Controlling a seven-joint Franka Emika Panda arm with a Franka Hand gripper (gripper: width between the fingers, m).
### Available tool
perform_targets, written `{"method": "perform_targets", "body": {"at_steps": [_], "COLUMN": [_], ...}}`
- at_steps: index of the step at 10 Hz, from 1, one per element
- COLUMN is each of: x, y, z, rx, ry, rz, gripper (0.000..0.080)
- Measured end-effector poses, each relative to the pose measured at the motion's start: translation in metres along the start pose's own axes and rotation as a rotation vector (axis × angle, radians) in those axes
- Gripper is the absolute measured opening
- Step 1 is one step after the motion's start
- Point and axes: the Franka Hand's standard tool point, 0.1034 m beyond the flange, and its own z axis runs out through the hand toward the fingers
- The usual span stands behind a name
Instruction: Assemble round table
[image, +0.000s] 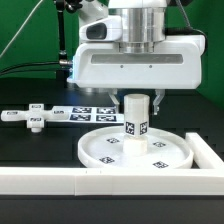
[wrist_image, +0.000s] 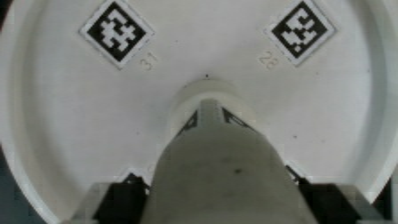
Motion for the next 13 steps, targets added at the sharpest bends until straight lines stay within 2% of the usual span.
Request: {"method": "perform_targets", "body": {"at_steps": [2,6,11,13], "x": [-0.0005,-0.0021,-0.0021,0.0002], "y": [0.0007,-0.0027,-0.0050,-0.0066], "z": [0.0004,0.0010,0.0018,0.0018], "rx": [0.027,0.038,0.077,0.081], "ry": [-0.011,-0.024,-0.068,-0.067], "rz": [0.202,0.549,0.988,0.998], "gripper": [0.0406,0.0407,0.0407,0.0407]}}
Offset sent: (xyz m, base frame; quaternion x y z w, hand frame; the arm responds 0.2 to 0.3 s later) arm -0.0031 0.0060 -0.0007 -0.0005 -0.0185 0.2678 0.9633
